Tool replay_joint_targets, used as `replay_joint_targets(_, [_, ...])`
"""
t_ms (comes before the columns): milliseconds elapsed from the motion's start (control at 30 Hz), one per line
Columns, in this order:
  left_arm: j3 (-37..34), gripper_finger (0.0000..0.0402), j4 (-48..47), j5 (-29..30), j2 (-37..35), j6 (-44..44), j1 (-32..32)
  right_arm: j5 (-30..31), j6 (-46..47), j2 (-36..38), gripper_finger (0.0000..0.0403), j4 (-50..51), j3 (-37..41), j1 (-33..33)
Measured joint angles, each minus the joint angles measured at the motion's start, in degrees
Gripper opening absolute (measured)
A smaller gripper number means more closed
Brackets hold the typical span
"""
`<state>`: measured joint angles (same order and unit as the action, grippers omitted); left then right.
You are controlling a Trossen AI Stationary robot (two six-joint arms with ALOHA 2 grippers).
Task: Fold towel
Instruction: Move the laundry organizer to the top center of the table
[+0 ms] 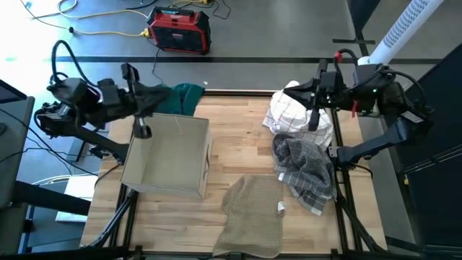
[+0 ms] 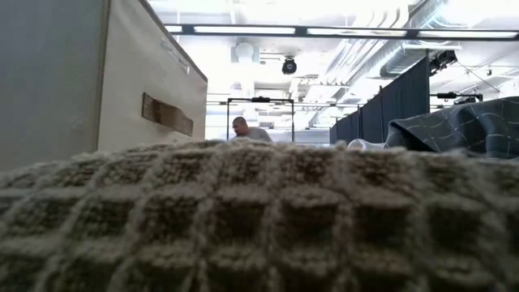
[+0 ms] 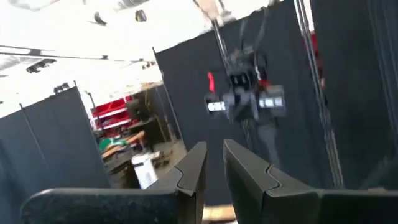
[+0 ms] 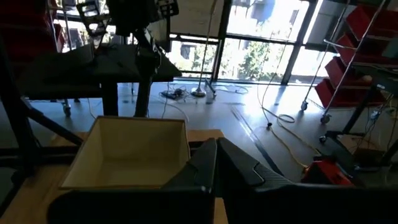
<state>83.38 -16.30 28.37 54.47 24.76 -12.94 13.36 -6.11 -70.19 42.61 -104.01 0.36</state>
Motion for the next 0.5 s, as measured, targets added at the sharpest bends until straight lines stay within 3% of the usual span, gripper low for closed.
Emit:
replay_joint_targets(133, [-0.05, 0.0051, -11.9, 8.97, -0.01, -4.06, 0.14, -0.08, 0.05, -0.22, 0.0, 2.26, -0.11, 0.02])
replay_joint_targets(200, [-0.07, 0.0062, -18.4, 9.51, 0.05, -9.39, 1.49, -0.05, 1.23, -0.19, 0.0, 3.54, -0.11, 0.0])
replay_joint_targets(367, [3.87, 0.01, -36.34, -1.65, 0.99, -23.48, 8.53, -0.08, 2.07, -0.16, 0.0, 7.21, -0.09, 0.0])
replay_joint_targets(500, [7.19, 0.0131, -46.84, -8.04, 2.95, -27.75, 14.11, -0.06, 3.2, -0.16, 0.0, 9.34, -0.09, 0.0])
